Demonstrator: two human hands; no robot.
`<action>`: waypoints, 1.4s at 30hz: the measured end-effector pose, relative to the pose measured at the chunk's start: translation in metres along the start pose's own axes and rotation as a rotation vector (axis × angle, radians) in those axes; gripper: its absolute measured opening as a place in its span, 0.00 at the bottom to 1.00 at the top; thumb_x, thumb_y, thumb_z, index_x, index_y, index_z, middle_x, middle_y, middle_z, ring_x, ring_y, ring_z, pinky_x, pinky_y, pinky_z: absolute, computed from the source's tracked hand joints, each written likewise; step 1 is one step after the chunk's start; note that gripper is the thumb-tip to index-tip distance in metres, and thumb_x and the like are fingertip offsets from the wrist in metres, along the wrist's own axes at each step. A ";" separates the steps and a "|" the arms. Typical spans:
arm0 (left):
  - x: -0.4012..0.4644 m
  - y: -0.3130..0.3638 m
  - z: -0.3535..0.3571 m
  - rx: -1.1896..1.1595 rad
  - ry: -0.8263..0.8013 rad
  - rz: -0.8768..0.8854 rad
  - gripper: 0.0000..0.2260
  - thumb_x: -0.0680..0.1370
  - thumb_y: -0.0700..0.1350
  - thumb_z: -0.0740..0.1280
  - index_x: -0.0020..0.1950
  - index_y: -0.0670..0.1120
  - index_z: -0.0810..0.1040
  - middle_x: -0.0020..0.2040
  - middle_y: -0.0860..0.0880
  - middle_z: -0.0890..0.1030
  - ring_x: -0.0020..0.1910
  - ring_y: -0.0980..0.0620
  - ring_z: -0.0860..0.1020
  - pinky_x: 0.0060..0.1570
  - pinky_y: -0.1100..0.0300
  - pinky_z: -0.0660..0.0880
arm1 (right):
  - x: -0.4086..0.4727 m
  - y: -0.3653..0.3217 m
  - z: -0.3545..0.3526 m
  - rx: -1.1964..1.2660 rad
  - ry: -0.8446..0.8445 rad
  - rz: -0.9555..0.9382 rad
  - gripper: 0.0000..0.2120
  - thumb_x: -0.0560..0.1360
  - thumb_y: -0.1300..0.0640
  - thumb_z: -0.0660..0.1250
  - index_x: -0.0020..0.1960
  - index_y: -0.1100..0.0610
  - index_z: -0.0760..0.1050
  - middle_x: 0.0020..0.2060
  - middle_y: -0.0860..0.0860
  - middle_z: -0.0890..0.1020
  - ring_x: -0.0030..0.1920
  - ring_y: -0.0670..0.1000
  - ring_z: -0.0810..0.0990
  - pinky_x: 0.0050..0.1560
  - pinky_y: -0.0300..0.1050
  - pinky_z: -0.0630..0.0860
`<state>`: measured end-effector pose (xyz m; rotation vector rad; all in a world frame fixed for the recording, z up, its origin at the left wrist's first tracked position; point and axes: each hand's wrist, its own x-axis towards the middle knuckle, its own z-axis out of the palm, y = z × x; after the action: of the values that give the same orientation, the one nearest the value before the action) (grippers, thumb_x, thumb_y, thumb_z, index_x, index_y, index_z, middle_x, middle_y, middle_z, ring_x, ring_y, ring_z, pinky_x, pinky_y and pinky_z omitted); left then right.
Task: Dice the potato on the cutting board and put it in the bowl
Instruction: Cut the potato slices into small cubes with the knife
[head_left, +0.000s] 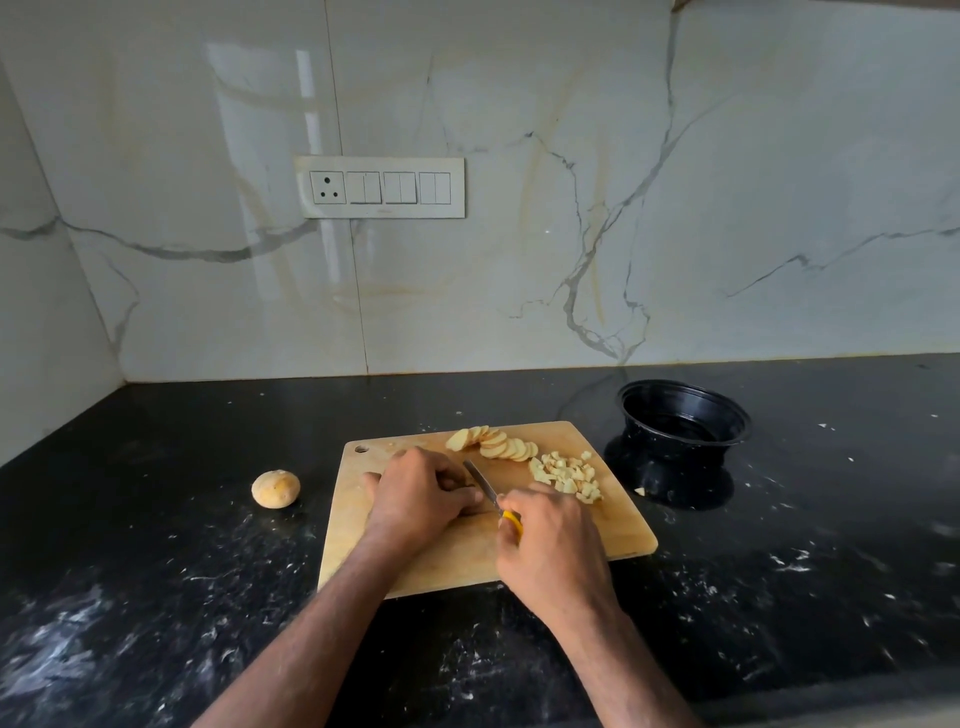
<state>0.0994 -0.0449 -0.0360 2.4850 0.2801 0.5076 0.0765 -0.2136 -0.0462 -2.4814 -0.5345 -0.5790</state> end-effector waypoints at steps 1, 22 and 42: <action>0.000 0.000 0.000 0.000 -0.001 -0.008 0.10 0.68 0.58 0.80 0.35 0.60 0.79 0.36 0.62 0.80 0.47 0.57 0.76 0.53 0.50 0.65 | 0.000 0.000 0.000 -0.002 0.000 -0.003 0.11 0.75 0.54 0.69 0.57 0.50 0.83 0.48 0.43 0.82 0.45 0.43 0.80 0.44 0.39 0.82; 0.001 -0.002 0.001 -0.007 0.006 0.010 0.05 0.70 0.57 0.78 0.39 0.61 0.84 0.35 0.65 0.78 0.42 0.64 0.73 0.49 0.52 0.64 | -0.001 -0.002 -0.001 0.034 0.013 -0.034 0.12 0.76 0.56 0.68 0.58 0.50 0.83 0.50 0.43 0.82 0.47 0.43 0.81 0.47 0.36 0.81; 0.003 0.000 0.002 -0.002 -0.014 -0.036 0.11 0.70 0.54 0.78 0.32 0.63 0.79 0.33 0.67 0.77 0.40 0.66 0.71 0.49 0.53 0.59 | -0.001 -0.006 -0.005 0.033 0.017 0.019 0.13 0.77 0.56 0.67 0.60 0.52 0.82 0.51 0.44 0.83 0.48 0.44 0.81 0.49 0.37 0.80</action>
<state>0.1031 -0.0444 -0.0365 2.4763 0.3183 0.4754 0.0717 -0.2116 -0.0403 -2.4454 -0.5097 -0.5782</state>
